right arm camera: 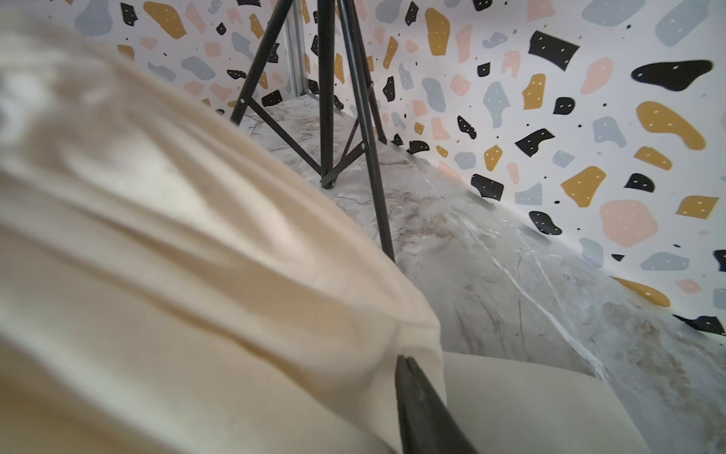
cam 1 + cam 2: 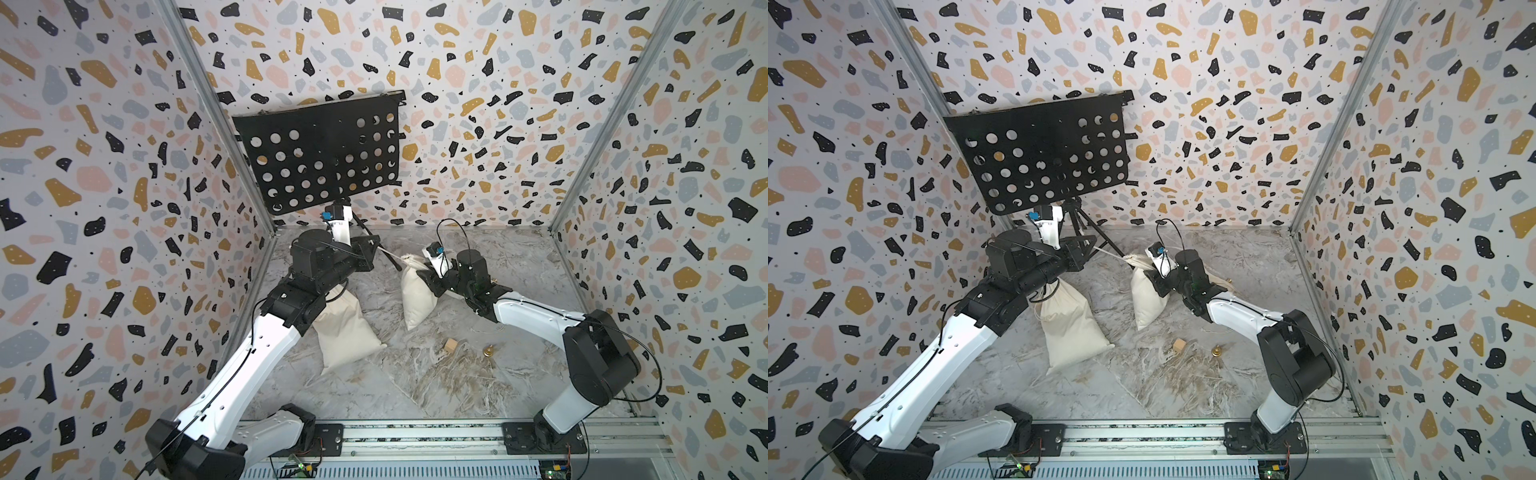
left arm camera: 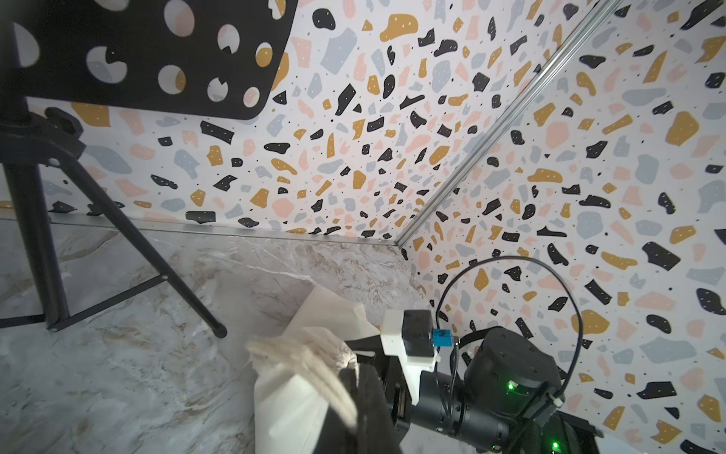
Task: Close the soil bag
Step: Frap the soil bag at the center of the board.
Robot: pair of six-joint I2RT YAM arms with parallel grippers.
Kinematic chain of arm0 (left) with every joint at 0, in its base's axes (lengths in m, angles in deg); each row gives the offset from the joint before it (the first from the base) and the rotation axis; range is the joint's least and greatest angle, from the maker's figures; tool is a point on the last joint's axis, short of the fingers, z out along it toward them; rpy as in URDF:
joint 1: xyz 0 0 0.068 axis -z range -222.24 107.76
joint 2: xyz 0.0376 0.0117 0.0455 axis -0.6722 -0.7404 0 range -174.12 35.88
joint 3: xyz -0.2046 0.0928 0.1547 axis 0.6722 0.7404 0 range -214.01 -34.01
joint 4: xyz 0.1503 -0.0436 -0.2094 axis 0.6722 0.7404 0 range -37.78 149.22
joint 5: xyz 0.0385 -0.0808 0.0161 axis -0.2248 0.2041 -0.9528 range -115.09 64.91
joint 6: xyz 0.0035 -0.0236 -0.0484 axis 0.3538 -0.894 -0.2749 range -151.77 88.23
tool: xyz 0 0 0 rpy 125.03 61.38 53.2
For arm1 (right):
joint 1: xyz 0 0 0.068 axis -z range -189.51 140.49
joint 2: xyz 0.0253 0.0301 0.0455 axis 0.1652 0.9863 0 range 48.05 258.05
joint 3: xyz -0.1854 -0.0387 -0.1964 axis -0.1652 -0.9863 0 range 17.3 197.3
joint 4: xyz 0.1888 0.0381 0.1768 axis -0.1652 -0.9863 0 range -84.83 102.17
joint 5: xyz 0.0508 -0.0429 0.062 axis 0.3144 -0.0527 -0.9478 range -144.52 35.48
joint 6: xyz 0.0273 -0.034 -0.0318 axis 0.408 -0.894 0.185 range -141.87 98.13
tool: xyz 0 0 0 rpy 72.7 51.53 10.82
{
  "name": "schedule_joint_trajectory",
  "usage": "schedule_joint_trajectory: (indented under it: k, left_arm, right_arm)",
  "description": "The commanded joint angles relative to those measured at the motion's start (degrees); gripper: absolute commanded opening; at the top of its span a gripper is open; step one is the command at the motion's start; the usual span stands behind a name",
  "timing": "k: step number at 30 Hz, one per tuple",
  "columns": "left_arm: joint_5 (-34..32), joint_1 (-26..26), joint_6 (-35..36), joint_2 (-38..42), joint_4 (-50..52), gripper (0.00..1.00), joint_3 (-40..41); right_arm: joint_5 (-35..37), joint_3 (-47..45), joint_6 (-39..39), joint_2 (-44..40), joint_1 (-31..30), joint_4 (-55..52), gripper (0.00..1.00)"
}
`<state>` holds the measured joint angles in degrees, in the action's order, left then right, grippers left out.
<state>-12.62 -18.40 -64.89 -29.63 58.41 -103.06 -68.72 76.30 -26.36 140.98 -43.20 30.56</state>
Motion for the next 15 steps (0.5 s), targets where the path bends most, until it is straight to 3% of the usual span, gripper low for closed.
schedule_joint_trajectory:
  k: [1, 5, 8, 15]
  left_arm:
    - [2.4, -0.8, -2.6, 0.1, -12.6, 0.0, -3.6]
    - [2.8, -0.4, -2.2, -1.2, -12.3, 0.0, -4.2]
    - [3.2, 0.1, -1.5, -2.0, -11.2, 0.0, -4.3]
    - [2.6, 0.2, -1.8, -1.2, -11.5, 0.0, -2.0]
  right_arm:
    - [-1.5, 2.2, -1.8, -4.9, -0.6, -5.5, 0.53]
    - [-4.7, 4.9, -1.2, -7.6, -2.5, -5.8, 0.73]
    - [-6.7, 7.1, -0.1, -8.4, -4.0, -5.0, 0.82]
    - [-12.6, 14.6, 3.8, -5.5, -7.6, -2.9, 0.82]
